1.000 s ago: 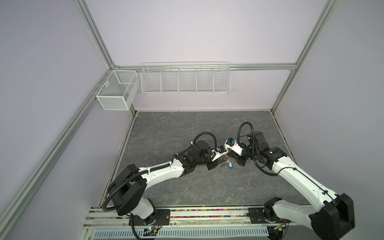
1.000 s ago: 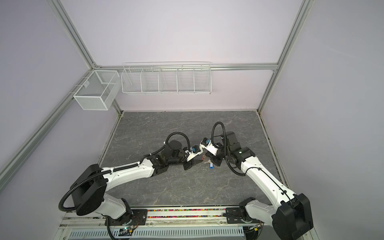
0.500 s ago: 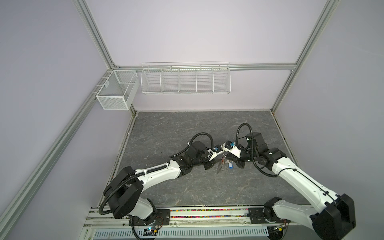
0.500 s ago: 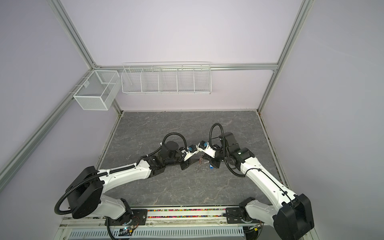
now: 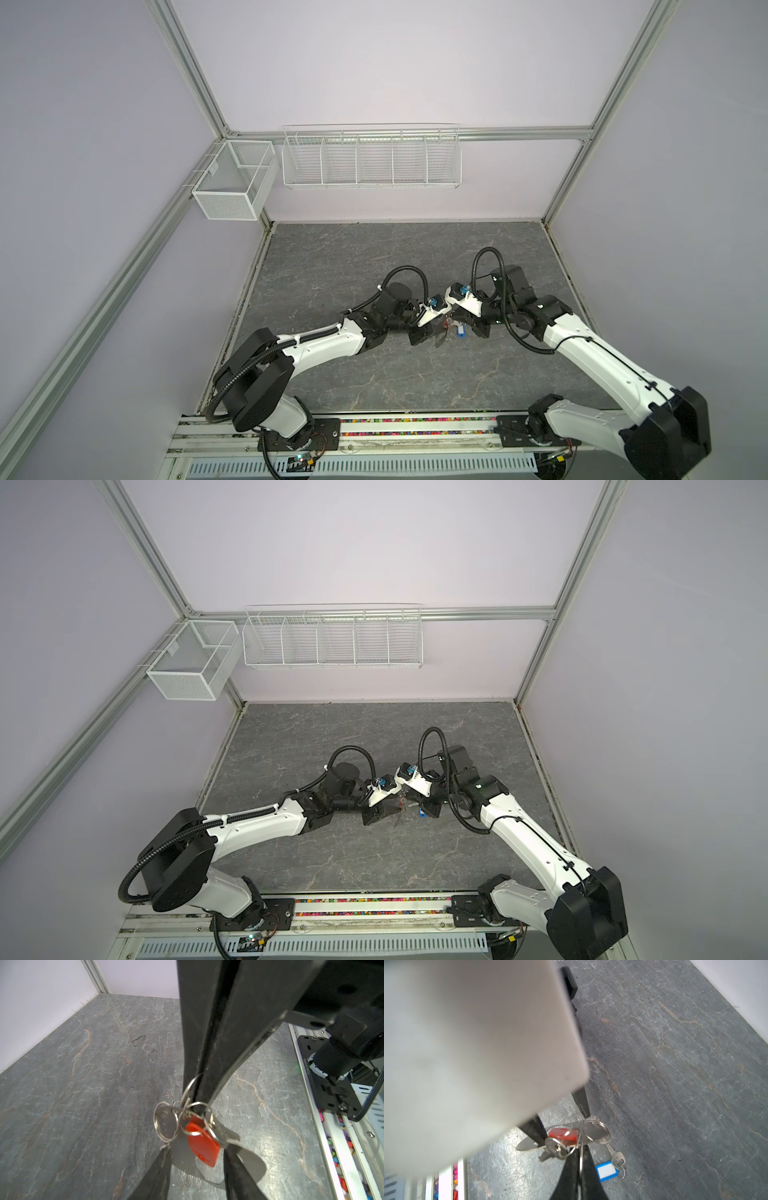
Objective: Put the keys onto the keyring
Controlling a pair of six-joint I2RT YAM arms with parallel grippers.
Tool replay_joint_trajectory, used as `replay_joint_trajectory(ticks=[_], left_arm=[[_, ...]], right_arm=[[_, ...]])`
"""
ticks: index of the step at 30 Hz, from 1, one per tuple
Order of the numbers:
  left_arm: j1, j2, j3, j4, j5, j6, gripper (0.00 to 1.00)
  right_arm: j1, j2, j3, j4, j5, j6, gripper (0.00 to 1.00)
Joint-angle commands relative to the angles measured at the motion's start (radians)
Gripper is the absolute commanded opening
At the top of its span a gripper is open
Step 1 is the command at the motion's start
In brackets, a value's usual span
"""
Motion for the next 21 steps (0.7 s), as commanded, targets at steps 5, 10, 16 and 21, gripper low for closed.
replay_joint_trajectory(ticks=[5,10,16,21], left_arm=[[-0.009,0.044,0.044,0.062,-0.019,-0.037,0.4],[-0.009,0.05,0.052,0.113,-0.058,-0.079,0.28],[-0.006,0.042,0.048,0.104,-0.062,-0.094,0.07],[0.009,0.048,0.049,0.065,-0.018,-0.087,0.0]], right_arm=[[0.009,0.011,0.015,0.006,-0.039,-0.01,0.07],[0.01,0.012,0.006,0.003,-0.06,-0.018,0.07],[0.009,0.019,0.007,-0.02,-0.06,-0.042,0.07],[0.009,0.013,0.004,-0.019,-0.08,-0.067,0.07]])
